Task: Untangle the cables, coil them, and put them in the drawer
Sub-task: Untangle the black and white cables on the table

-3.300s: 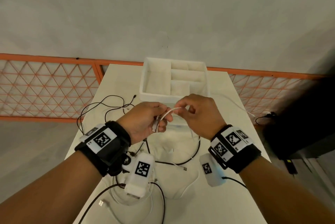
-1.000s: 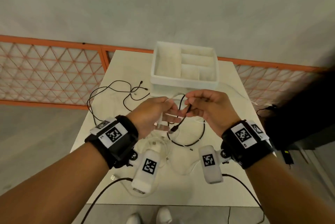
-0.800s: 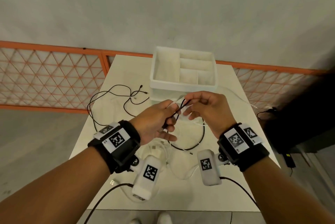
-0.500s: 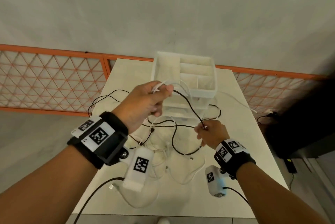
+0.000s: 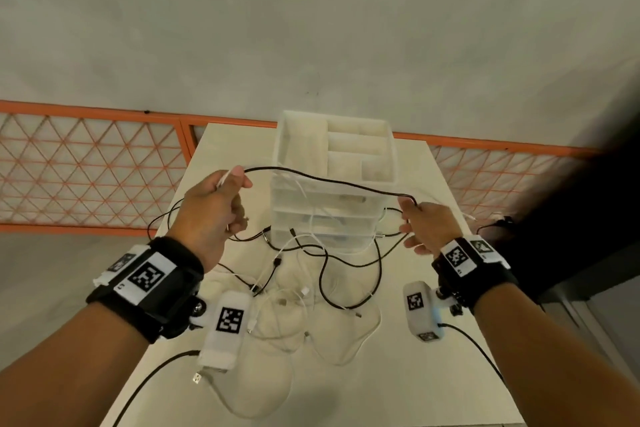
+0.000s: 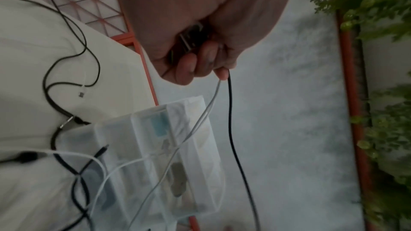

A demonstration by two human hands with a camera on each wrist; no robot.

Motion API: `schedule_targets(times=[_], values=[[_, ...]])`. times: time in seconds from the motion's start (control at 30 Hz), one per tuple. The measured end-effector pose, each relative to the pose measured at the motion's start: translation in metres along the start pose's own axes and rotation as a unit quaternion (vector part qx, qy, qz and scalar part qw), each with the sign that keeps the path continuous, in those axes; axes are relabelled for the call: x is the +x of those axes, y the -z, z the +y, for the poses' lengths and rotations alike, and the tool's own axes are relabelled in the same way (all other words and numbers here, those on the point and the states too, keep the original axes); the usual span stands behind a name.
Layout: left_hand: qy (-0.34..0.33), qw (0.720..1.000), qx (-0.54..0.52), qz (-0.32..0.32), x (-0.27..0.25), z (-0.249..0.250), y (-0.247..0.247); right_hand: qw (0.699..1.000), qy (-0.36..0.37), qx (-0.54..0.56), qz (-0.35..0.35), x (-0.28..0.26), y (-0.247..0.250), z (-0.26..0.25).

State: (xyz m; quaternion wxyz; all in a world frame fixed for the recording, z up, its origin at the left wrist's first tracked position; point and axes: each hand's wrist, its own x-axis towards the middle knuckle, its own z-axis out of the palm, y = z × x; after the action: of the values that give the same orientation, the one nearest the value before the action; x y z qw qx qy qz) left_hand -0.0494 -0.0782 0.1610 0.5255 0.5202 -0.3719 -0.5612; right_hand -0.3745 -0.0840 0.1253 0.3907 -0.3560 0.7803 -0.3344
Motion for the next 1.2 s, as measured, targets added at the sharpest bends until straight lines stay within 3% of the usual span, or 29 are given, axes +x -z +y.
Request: schedule_targets(times=[0.07, 0.17, 0.23, 0.3, 0.37, 0.47, 0.63, 0.8, 0.87, 0.97, 1.0, 1.07, 1.13, 1.2], values=[[0.002, 0.999, 0.039, 0.016, 0.005, -0.004, 0.004, 0.993, 0.086, 0.070, 0.027, -0.006, 0.011, -0.014], [0.033, 0.996, 0.073, 0.032, 0.009, -0.017, 0.009, 0.950, 0.258, 0.130, 0.121, -0.018, 0.033, -0.055], [0.055, 0.996, 0.062, 0.034, 0.010, -0.025, 0.009, 0.936, 0.297, 0.107, 0.152, -0.012, 0.043, -0.070], [0.072, 0.995, 0.056, 0.033, 0.009, -0.030, 0.010, 0.954, 0.260, 0.021, 0.146, 0.002, 0.048, -0.068], [0.087, 0.994, 0.068, 0.018, 0.006, -0.032, 0.011, 0.976, 0.186, -0.081, 0.079, 0.013, 0.050, -0.058], [0.109, 0.987, 0.108, -0.037, -0.001, -0.030, 0.009, 0.978, 0.127, -0.167, 0.002, 0.023, 0.051, -0.046], [0.146, 0.976, 0.119, -0.107, -0.007, -0.026, 0.000, 0.977, 0.171, -0.120, 0.049, 0.041, 0.058, -0.042], [0.100, 0.967, 0.179, -0.153, -0.010, -0.034, -0.004, 0.959, 0.225, -0.167, 0.033, 0.053, 0.062, -0.026], [0.083, 0.965, 0.199, -0.148, -0.012, -0.037, -0.004, 0.954, 0.177, -0.241, -0.023, 0.055, 0.055, -0.003], [0.068, 0.962, 0.223, -0.139, -0.016, -0.039, -0.003, 0.936, 0.034, -0.328, -0.120, 0.042, 0.040, 0.028], [0.066, 0.962, 0.224, -0.141, -0.017, -0.039, -0.003, 0.925, 0.041, -0.359, -0.116, 0.034, 0.035, 0.030], [0.062, 0.957, 0.235, -0.159, -0.019, -0.038, -0.005, 0.925, 0.127, -0.338, -0.119, 0.011, 0.020, 0.024], [0.050, 0.945, 0.256, -0.196, -0.022, -0.035, -0.014, 0.937, 0.205, -0.197, -0.205, -0.031, -0.003, 0.002], [0.013, 0.935, 0.268, -0.232, -0.028, -0.029, -0.029, 0.919, 0.237, -0.113, -0.293, -0.063, -0.031, -0.017]])
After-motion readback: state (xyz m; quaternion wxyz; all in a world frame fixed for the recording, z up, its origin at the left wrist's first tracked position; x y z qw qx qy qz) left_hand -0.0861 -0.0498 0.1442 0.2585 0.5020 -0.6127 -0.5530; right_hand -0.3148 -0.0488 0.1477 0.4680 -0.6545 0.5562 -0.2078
